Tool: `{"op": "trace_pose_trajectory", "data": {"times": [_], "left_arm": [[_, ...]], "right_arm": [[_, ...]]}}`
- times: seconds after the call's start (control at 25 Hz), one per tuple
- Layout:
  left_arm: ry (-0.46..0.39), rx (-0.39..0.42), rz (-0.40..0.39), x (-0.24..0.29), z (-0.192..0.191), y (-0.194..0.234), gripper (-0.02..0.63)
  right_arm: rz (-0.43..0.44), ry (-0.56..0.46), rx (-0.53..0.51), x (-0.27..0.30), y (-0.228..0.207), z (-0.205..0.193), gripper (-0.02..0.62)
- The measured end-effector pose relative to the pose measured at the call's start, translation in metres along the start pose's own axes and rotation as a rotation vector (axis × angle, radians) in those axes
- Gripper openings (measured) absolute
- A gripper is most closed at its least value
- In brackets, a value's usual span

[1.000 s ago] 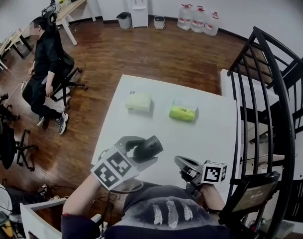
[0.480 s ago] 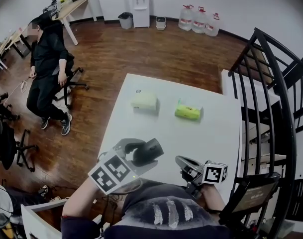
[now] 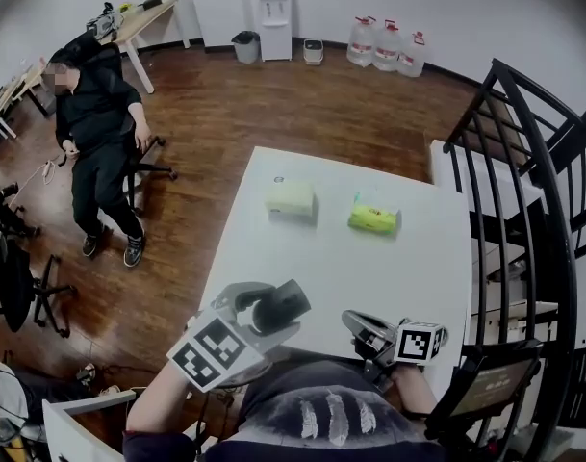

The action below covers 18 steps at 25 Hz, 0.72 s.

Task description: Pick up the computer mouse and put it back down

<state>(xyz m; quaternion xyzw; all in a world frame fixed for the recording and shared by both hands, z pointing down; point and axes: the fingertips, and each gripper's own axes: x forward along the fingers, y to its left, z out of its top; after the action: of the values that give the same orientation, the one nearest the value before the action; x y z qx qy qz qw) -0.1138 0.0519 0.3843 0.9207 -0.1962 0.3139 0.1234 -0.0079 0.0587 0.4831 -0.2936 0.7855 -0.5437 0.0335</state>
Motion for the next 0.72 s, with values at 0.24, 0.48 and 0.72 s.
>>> {"op": "trace_pose_trajectory", "data": {"times": [0.24,0.48,0.72], "left_arm": [[-0.016,-0.021,0.039,-0.001,0.007,-0.012,0.305],[-0.023,-0.027,0.062,0.016,0.025,-0.037,0.305],[-0.009,-0.031,0.079,0.028,0.033,-0.062,0.305]], "right_arm": [[-0.001,-0.013,-0.009,-0.023,0.0,0.0,0.003],[0.021,-0.009,-0.037,-0.057,-0.006,0.004,0.003],[0.004,0.004,-0.002,-0.092,-0.019,-0.008,0.003]]}}
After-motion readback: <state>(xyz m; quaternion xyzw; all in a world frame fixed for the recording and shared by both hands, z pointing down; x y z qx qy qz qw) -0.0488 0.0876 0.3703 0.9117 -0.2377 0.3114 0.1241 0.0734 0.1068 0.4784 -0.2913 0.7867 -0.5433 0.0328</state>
